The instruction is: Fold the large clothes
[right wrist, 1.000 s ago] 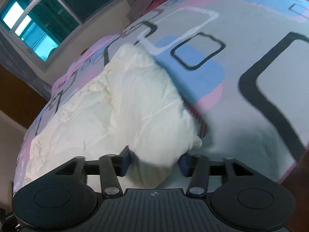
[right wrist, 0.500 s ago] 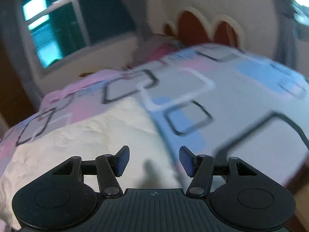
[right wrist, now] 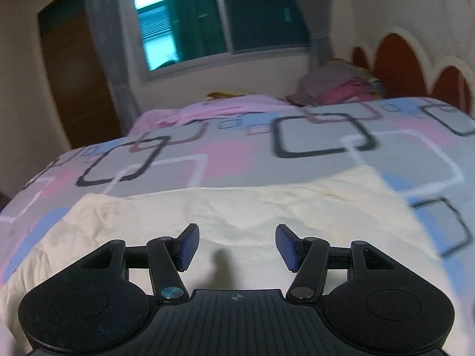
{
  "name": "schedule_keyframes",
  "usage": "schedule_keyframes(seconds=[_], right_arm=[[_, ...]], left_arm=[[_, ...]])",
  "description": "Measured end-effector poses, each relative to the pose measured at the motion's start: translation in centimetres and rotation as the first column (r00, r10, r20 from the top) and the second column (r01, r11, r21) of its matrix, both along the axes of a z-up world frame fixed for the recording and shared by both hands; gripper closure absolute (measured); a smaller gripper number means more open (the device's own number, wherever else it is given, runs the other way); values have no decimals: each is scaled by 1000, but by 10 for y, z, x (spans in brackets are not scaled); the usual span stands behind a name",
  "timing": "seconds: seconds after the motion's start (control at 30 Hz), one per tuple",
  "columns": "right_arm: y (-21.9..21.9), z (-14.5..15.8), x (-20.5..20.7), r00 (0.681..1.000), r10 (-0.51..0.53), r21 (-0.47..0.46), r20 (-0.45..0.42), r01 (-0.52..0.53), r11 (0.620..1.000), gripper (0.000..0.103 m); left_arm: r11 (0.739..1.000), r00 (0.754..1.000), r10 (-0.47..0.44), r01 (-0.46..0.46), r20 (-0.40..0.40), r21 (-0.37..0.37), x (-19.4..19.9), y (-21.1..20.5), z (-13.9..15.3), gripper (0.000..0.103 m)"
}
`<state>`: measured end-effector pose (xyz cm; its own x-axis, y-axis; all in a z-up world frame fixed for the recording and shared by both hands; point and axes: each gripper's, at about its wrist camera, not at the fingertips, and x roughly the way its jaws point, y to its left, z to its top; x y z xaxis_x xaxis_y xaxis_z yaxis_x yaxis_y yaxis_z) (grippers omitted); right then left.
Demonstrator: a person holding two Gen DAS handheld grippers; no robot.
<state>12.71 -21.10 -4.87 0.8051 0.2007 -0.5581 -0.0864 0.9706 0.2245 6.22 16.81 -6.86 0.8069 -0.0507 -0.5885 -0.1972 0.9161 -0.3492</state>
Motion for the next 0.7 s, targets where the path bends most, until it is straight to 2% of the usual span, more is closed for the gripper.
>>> schedule_keyframes(seconds=[0.1,0.17,0.27,0.3,0.43,0.5,0.6,0.7], right_arm=[[23,-20,15,1000,12,-94,-27,-14,995,45],[28,-41,25,995,14,-101,-96,-24,995,45],[35,-58,26,996,20,-152,-88,-34,988,45],[36,-62,26,996,24,-157,-88,-38,987,45],[35,-85,36,996,28,-162,-88,-42,986,46],[38,-86,43,994,28,-175,-107,-46,983,45],[29,-72,43,992,44,-148,-121,-61,987,45],[19,-49,27,996,33,-121,-79,-42,992,45]], left_arm=[[996,996,-90,89,13,11,27,-30,-6,58],[989,990,-144,144,6,39,50,-51,-18,58],[986,987,-153,156,-57,57,85,-66,-46,59],[987,988,-135,141,-73,80,91,-66,-56,62],[970,988,-143,153,-65,192,92,-72,-75,64],[968,988,-140,152,-73,202,92,-75,-75,64],[973,986,-134,150,-102,175,95,-69,-62,66],[983,988,-119,131,-98,128,84,-58,-45,58]])
